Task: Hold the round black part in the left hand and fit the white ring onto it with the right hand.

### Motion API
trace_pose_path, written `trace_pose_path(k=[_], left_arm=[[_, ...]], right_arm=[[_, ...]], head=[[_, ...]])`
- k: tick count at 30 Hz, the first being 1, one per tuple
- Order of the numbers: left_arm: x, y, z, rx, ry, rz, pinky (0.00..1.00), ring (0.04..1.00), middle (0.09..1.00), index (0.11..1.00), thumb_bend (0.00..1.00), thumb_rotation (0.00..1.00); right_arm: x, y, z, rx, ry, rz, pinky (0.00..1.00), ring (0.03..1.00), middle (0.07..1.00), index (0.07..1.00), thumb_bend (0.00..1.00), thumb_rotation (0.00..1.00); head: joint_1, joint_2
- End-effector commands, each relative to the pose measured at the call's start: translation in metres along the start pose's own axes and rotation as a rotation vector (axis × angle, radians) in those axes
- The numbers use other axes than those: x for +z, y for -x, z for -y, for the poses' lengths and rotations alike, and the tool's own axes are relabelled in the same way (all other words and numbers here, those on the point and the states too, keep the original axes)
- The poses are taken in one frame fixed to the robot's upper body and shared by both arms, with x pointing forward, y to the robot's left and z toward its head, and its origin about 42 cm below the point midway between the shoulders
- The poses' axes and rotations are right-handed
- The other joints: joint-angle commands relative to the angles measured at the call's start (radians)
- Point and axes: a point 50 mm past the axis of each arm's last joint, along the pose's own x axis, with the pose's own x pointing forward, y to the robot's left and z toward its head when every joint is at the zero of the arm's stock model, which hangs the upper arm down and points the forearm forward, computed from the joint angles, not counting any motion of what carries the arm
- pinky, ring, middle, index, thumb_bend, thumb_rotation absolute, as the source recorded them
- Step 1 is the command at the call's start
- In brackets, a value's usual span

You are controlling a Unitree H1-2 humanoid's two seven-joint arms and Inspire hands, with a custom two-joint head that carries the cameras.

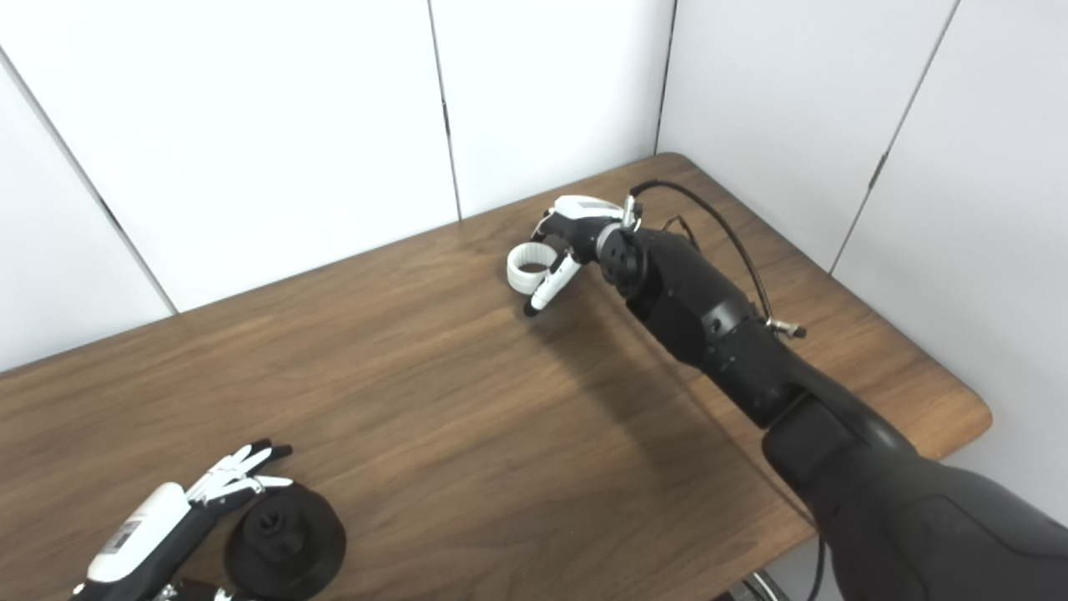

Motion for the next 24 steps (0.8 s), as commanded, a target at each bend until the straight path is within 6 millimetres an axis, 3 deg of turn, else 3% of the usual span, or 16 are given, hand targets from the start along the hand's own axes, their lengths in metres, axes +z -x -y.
trace_pose_path(k=[1, 6, 21, 22, 24], left_arm=[[-0.013, 0.023, 0.017, -0.139, -0.043, -0.086, 1.00, 1.000, 0.952, 0.484, 0.52, 0.07], [-0.013, 0.025, 0.017, -0.139, -0.044, -0.087, 1.00, 1.000, 0.954, 0.484, 0.52, 0.07], [-0.012, 0.027, 0.019, -0.149, -0.032, -0.092, 1.00, 1.000, 0.959, 0.484, 0.52, 0.07], [-0.011, 0.027, 0.019, -0.150, -0.034, -0.094, 1.00, 1.000, 0.958, 0.484, 0.52, 0.07], [-0.011, 0.027, 0.018, -0.151, -0.036, -0.095, 1.00, 1.000, 0.959, 0.483, 0.52, 0.07]], right_arm=[[0.008, -0.002, 0.028, -0.103, 0.010, 0.047, 1.00, 0.991, 0.977, 0.726, 0.90, 0.30], [0.011, -0.003, 0.024, -0.135, 0.004, 0.058, 0.97, 0.949, 0.929, 0.658, 0.85, 0.22], [0.012, -0.003, 0.018, -0.174, 0.005, 0.075, 0.92, 0.909, 0.878, 0.596, 0.80, 0.15], [0.011, -0.003, 0.018, -0.177, 0.006, 0.079, 0.92, 0.908, 0.876, 0.534, 0.64, 0.15], [0.011, -0.003, 0.018, -0.189, 0.014, 0.085, 0.92, 0.905, 0.868, 0.500, 0.55, 0.14]], head=[[0.000, 0.004], [0.002, 0.010], [0.004, 0.022], [0.004, 0.023], [0.007, 0.025]])
